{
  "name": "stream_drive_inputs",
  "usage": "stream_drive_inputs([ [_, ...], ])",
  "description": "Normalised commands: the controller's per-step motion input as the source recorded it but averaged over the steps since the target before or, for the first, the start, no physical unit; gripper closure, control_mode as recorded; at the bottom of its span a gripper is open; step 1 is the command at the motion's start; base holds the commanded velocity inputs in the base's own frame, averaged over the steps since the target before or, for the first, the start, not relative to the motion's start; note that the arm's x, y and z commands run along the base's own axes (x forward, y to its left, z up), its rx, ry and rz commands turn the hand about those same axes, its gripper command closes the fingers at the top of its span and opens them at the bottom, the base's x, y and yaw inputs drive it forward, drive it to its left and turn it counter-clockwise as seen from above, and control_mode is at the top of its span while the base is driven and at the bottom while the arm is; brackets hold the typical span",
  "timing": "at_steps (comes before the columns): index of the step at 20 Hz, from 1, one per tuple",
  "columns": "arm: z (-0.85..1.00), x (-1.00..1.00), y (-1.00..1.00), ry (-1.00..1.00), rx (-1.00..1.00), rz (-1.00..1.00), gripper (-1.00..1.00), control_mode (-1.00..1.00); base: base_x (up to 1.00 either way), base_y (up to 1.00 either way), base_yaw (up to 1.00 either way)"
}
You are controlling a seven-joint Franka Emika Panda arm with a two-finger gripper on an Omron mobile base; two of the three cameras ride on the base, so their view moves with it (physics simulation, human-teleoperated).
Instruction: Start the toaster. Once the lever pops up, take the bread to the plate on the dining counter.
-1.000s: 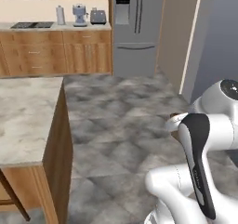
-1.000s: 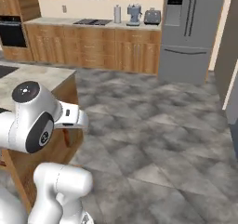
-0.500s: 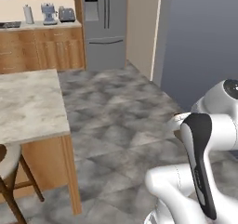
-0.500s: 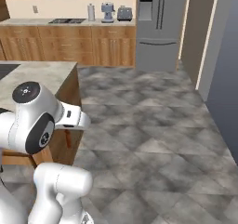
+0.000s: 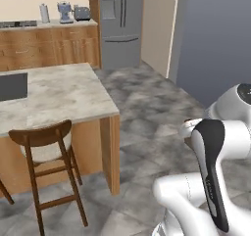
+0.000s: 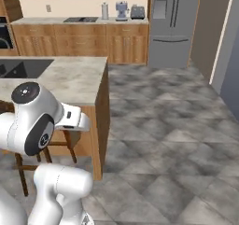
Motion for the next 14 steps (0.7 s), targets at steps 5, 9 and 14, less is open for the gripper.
stream_drive_inputs([
  [5, 0.00, 0.00, 0.00, 0.00, 0.00, 0.00, 1.00, 1.00, -0.29, 1.00, -0.01],
  [9, 0.00, 0.00, 0.00, 0.00, 0.00, 0.00, 1.00, 1.00, -0.19, 1.00, 0.00],
  [14, 0.00, 0.00, 0.00, 0.00, 0.00, 0.00, 1.00, 1.00, -0.16, 1.00, 0.00],
])
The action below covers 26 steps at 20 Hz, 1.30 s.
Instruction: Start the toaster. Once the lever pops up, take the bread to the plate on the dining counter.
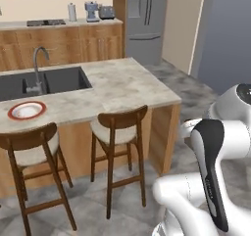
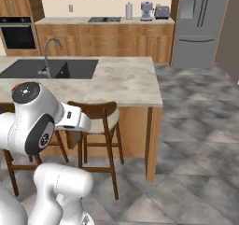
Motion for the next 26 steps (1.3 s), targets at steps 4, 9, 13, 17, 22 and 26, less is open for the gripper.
stream_drive_inputs([
  [4, 0.00, 0.00, 0.00, 0.00, 0.00, 0.00, 1.00, 1.00, -0.05, 1.00, 0.01],
  [9, 0.00, 0.00, 0.00, 0.00, 0.00, 0.00, 1.00, 1.00, 0.00, 1.00, 0.00],
  [13, 0.00, 0.00, 0.00, 0.00, 0.00, 0.00, 1.00, 1.00, 0.04, 1.00, 0.00],
  [17, 0.00, 0.00, 0.00, 0.00, 0.00, 0.00, 1.00, 1.00, 0.08, 1.00, 0.01],
  [22, 0.00, 0.00, 0.00, 0.00, 0.00, 0.00, 1.00, 1.00, 0.29, 0.97, 0.02],
  [26, 0.00, 0.00, 0.00, 0.00, 0.00, 0.00, 1.00, 1.00, 0.62, 0.22, 0.00],
])
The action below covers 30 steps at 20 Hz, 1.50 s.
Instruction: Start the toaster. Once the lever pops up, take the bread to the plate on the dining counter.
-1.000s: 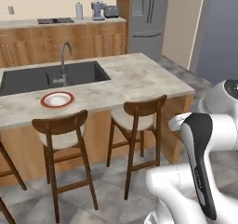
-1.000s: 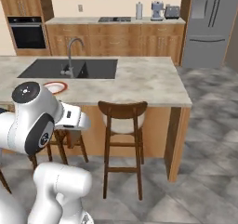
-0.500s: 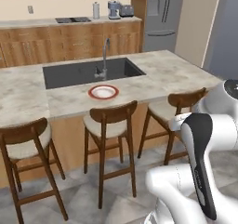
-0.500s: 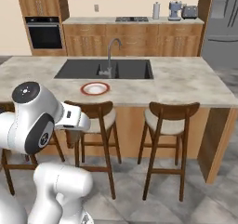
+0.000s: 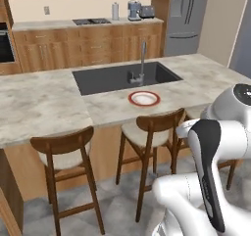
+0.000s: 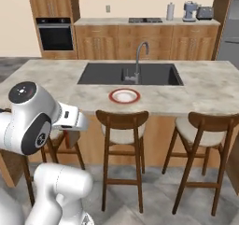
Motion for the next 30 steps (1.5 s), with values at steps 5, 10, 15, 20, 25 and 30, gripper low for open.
stream_drive_inputs([
  [5, 0.00, 0.00, 0.00, 0.00, 0.00, 0.00, 1.00, 1.00, 0.61, -0.13, 0.05],
  [10, 0.00, 0.00, 0.00, 0.00, 0.00, 0.00, 1.00, 1.00, 0.56, -0.32, 0.08],
  [15, 0.00, 0.00, 0.00, 0.00, 0.00, 0.00, 1.00, 1.00, 0.43, -0.38, 0.11],
  [20, 0.00, 0.00, 0.00, 0.00, 0.00, 0.00, 1.00, 1.00, 0.43, -0.40, 0.12],
  [25, 0.00, 0.00, 0.00, 0.00, 0.00, 0.00, 1.00, 1.00, 0.50, -0.36, 0.14],
  [30, 0.00, 0.00, 0.00, 0.00, 0.00, 0.00, 1.00, 1.00, 0.51, -0.23, 0.15],
])
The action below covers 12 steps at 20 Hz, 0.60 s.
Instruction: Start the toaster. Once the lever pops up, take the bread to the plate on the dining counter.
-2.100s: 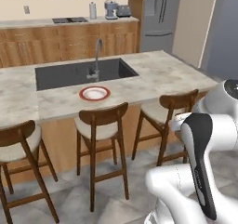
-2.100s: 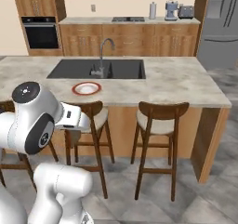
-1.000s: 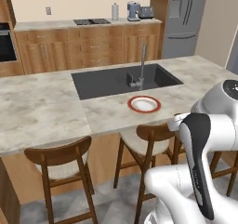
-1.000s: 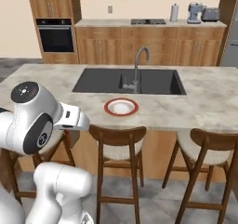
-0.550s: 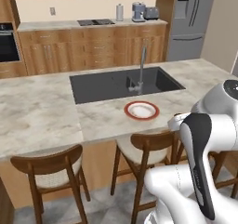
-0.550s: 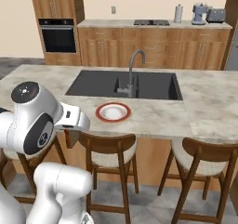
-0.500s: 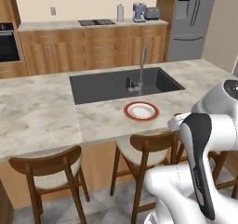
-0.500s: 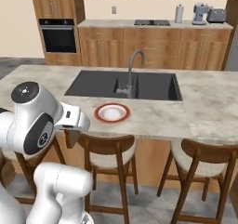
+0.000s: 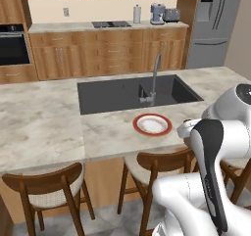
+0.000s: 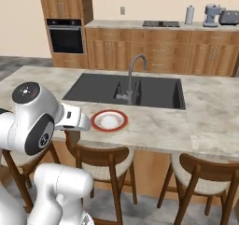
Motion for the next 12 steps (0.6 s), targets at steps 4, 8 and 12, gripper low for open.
stream_drive_inputs([
  [4, 0.00, 0.00, 0.00, 0.00, 0.00, 0.00, 1.00, 1.00, 0.56, -0.04, 0.10],
  [8, 0.00, 0.00, 0.00, 0.00, 0.00, 0.00, 1.00, 1.00, 0.45, 0.00, 0.05],
  [12, 0.00, 0.00, 0.00, 0.00, 0.00, 0.00, 1.00, 1.00, 0.66, 0.00, 0.00],
])
